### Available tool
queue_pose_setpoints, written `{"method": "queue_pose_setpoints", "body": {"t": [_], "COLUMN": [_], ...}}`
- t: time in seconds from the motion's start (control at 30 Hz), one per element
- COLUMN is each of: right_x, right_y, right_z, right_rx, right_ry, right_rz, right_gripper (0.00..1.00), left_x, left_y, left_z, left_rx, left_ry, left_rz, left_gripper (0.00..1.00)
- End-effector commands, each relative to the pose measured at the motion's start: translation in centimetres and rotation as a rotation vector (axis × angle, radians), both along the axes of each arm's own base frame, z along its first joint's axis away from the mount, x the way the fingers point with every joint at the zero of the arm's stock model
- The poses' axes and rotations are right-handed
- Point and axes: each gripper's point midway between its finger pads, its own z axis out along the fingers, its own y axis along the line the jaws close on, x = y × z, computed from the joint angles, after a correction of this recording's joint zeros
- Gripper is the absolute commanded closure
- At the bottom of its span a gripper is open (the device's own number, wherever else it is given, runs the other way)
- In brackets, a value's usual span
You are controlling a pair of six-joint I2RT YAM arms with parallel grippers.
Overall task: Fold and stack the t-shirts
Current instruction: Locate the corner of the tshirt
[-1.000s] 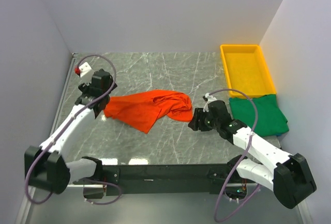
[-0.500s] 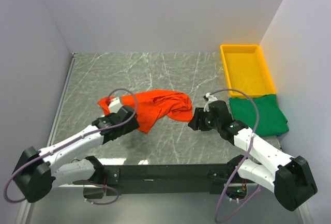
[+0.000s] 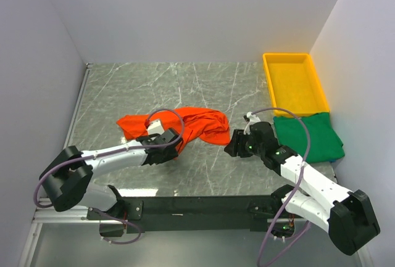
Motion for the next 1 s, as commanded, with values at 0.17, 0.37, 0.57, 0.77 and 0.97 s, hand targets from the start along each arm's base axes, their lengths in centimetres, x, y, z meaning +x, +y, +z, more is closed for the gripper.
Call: {"method": "queue_pose_setpoints", "body": {"t": [0.17,0.37,0.57,0.77,0.97], "right_x": [0.2,0.2,0.2,0.3,0.6], "right_y": [0.5,0.5,0.5,0.6,0.4], "right_z": [0.3,0.2,0.3,0.3,0.7], "right_rx": [0.022,0.021,0.023,0.022,0.010], "right_ry": [-0.040,-0.043,-0.046,-0.037,-0.048], "right_rz": [0.021,0.025,0.025,0.024,0.015], "right_gripper": [0.43,0.43,0.43,0.43,0.43], "left_x": [1.4,1.5,0.7,0.2,1.9], "left_y": [-1.8,-2.3,-2.2,-1.4,1.0], "left_z": [0.3,-1.0,-2.6,-2.3,2.3], "left_rx": [-0.020,0.003,0.015,0.010,0.065], "left_ry": [-0.029,0.001,0.049,0.043,-0.065], "left_rz": [0.024,0.015,0.015,0.034,0.052], "left_gripper": [0.47,0.47,0.56,0.88,0.99]}}
